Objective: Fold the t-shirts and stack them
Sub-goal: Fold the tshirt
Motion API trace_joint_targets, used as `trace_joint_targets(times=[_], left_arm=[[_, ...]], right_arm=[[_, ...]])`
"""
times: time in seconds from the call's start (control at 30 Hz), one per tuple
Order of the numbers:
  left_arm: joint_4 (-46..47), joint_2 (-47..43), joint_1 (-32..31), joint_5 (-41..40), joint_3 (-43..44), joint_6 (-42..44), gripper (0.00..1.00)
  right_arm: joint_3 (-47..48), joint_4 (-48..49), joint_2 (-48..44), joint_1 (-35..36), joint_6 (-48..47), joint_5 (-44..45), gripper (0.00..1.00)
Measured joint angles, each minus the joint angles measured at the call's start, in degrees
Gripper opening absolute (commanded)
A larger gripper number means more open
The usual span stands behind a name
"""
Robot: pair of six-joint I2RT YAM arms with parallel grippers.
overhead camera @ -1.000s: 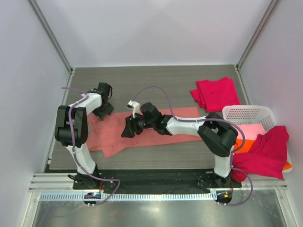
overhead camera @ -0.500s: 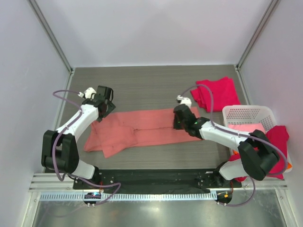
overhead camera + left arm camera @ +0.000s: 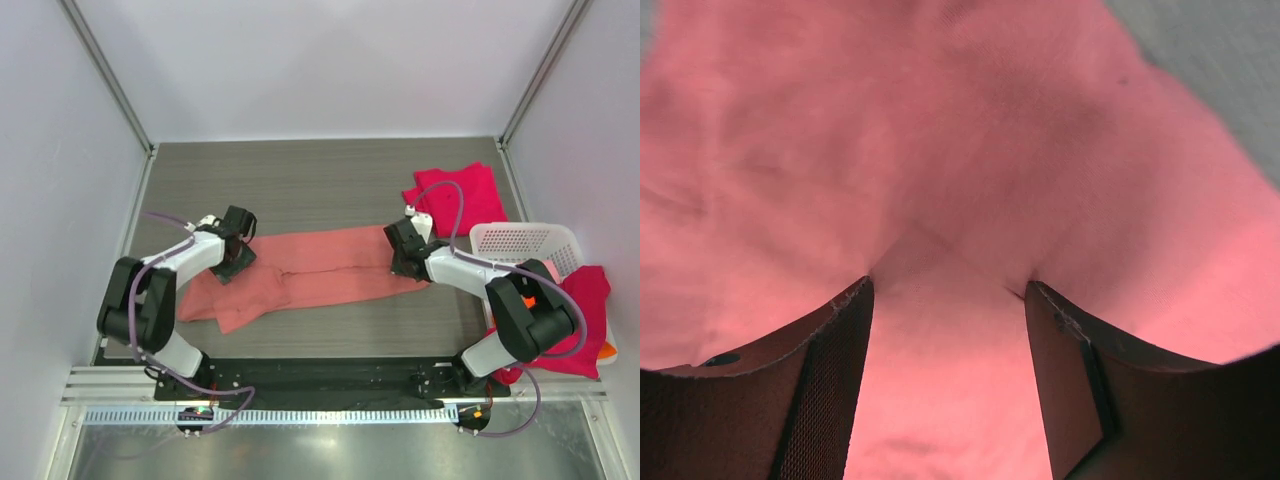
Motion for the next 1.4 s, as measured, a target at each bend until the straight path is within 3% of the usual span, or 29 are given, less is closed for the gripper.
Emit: trace_joint_targets(times=[0.23, 0.37, 0.57, 0.73, 0.87, 0.9, 1.1, 1.23, 1.27, 1.4], left_arm=[[-2.1, 13.5, 0.1, 2.1, 11.2, 2.8, 0.61], [-3.7, 20.7, 0.1, 2.4, 20.3, 4.4, 0.59], [-7.9, 36.8, 0.0, 6.6, 45.3, 8.2, 0.56], [-8.4, 50.9, -1.5, 12.7, 68.2, 11.2, 0.58], [-6.8, 58.0, -2.9, 20.8, 79.9, 12.7, 0.64], [-6.0, 59.6, -3.1, 23.0, 82.1, 12.8, 0.66], [0.8, 61.5, -2.9, 31.1, 84.1, 13.0, 0.72], [6.3, 61.5, -1.1, 37.5, 84.1, 12.3, 0.77], [7.8, 61.5, -0.6, 39.4, 84.0, 12.3, 0.83], [12.1, 56.5, 0.8, 43.2, 75.7, 13.2, 0.97]], right_arm=[[-0.4, 0.6, -0.2, 4.0, 2.7, 0.0, 0.01], [-1.6, 0.6, -1.4, 14.3, 7.5, 0.0, 0.01], [6.6, 1.9, 7.2, 35.8, 16.6, -3.2, 0.01], [17.2, 2.2, 15.7, 44.6, 18.1, -9.1, 0.04], [20.7, 1.2, 15.3, 44.5, 16.5, -10.5, 0.25], [21.1, 1.2, 14.3, 43.9, 15.8, -10.5, 0.35], [19.7, 1.7, 2.6, 35.8, 12.5, -10.5, 0.39], [15.7, 2.9, -5.4, 26.4, 10.5, -10.4, 0.62], [14.2, 3.1, -7.0, 23.9, 9.7, -10.3, 0.66], [8.3, 3.1, -10.1, 18.7, 7.6, -10.3, 0.66]])
